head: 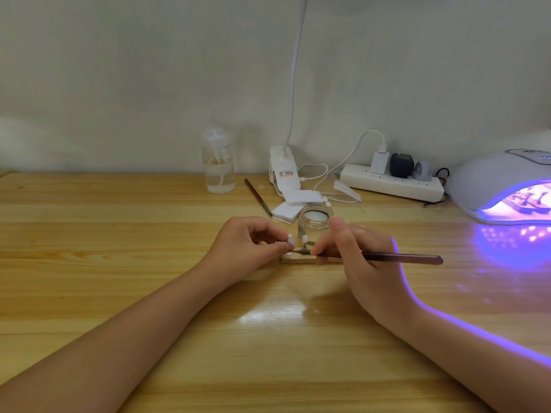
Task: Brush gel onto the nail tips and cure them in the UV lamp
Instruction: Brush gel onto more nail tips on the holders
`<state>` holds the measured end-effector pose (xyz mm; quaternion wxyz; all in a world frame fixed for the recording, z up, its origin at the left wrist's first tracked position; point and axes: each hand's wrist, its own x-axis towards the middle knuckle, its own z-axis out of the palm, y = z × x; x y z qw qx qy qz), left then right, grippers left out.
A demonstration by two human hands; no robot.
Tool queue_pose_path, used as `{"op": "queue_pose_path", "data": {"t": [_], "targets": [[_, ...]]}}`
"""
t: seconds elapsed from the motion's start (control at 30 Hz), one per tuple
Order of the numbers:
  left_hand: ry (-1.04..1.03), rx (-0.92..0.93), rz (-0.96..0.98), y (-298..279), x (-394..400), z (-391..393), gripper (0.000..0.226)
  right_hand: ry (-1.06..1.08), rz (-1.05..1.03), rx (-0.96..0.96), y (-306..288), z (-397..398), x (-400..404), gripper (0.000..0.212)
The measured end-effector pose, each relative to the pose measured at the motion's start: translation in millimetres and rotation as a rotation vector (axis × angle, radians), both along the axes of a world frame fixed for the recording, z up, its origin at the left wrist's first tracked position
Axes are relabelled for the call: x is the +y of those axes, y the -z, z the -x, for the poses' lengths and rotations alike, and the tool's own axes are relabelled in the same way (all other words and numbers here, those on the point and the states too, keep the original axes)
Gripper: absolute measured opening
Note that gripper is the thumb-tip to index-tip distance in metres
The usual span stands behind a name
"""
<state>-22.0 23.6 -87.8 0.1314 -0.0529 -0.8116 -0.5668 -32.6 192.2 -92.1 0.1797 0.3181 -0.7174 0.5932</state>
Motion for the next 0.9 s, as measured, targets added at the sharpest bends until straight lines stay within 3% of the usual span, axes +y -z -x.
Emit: {"op": "queue_pose_path", "data": {"t": [0.13,0.3,0.57,0.73,0.9], "targets": [[0.010,0.009,-0.004,-0.7,-0.4,-0.1,0.012,0.009,0.091,-0.039,-1.8,-1.0,0.1,0.038],[0.012,0.012,-0.016,-0.3,-1.1,0.3,0.012,0.096,0.048,-0.084,-2.1,2.5,-1.8,0.038],[-0.013,0.027,-0.045,0.9,-3.2,1.2,0.017,-0.073,0.029,-0.038,-1.0,-3.8,-0.4,0.044],[-0.029,0.028,-0.084,1.6,-3.9,2.9,0.020,-0.003,0.134,-0.067,-3.3,-1.9,1.1,0.040],[0.004,0.029,-0.089,2.0,-2.8,2.0,0.020,0.057,0.089,-0.077,-3.5,0.5,0.5,0.036]]}}
